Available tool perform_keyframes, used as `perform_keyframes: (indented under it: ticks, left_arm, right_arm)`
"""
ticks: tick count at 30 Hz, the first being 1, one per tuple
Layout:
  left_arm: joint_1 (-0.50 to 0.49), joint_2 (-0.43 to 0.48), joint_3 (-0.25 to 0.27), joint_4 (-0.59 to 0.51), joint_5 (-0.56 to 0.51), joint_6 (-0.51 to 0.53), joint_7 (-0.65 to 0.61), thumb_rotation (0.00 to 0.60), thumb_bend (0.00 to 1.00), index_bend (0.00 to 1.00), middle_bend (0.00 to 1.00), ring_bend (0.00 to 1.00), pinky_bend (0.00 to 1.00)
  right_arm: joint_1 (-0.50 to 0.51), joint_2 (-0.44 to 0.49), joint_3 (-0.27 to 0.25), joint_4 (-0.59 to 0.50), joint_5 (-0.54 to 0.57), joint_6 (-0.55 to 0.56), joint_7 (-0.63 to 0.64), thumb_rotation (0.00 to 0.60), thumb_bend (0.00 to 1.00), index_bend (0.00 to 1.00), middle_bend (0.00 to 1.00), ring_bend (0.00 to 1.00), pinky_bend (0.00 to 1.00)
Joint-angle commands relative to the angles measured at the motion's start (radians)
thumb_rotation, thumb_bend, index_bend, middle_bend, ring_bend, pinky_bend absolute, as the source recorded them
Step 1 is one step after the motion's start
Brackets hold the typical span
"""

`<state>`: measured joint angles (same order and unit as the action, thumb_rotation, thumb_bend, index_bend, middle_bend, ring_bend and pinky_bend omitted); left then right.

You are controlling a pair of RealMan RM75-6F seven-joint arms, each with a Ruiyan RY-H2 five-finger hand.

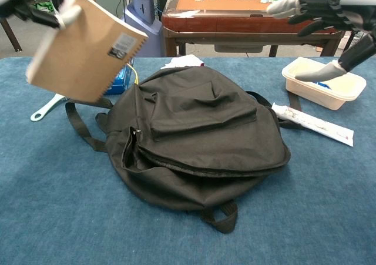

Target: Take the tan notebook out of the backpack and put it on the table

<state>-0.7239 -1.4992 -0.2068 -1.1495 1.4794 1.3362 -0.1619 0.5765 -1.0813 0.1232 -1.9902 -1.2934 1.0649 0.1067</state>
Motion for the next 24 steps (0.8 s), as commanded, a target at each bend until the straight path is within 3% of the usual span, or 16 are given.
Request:
perform_keyframes:
  ticks: [1, 6, 14, 16, 21, 24]
  left_arm:
    - [-0.010, -0.004, 0.033, -0.067, -0.046, -0.110, 0.087, 0.600, 0.36, 0.37, 0.44, 0.42, 0.40]
    - [0.021, 0.080, 0.049, -0.259, -0.090, -0.153, 0.167, 0.600, 0.26, 0.18, 0.31, 0.34, 0.36]
    - [0.114, 0.238, 0.072, -0.491, -0.102, -0.105, 0.153, 0.596, 0.23, 0.14, 0.27, 0.33, 0.35]
    - [0.144, 0.276, 0.082, -0.530, -0.090, -0.078, 0.135, 0.571, 0.22, 0.14, 0.27, 0.33, 0.35]
    - [0.205, 0.352, 0.099, -0.596, -0.070, -0.025, 0.111, 0.401, 0.20, 0.14, 0.27, 0.33, 0.35]
    - [0.232, 0.377, 0.106, -0.613, -0.067, -0.008, 0.118, 0.371, 0.20, 0.14, 0.27, 0.33, 0.35]
  right_arm:
    - [-0.014, 0.013, -0.001, 0.004, 0.001, 0.009, 0.009, 0.600, 0.23, 0.00, 0.00, 0.00, 0.10]
    - [-0.043, 0.045, 0.001, 0.009, 0.009, 0.029, 0.021, 0.600, 0.23, 0.00, 0.00, 0.00, 0.10]
    - [-0.094, 0.082, -0.011, 0.034, 0.022, 0.054, 0.035, 0.600, 0.23, 0.00, 0.00, 0.00, 0.10]
    - [-0.110, 0.092, -0.013, 0.040, 0.025, 0.063, 0.050, 0.600, 0.23, 0.00, 0.00, 0.00, 0.10]
    - [-0.144, 0.106, -0.017, 0.056, 0.024, 0.076, 0.089, 0.600, 0.23, 0.00, 0.00, 0.00, 0.10]
    - [-0.160, 0.114, -0.020, 0.063, 0.017, 0.082, 0.105, 0.600, 0.23, 0.00, 0.00, 0.00, 0.10]
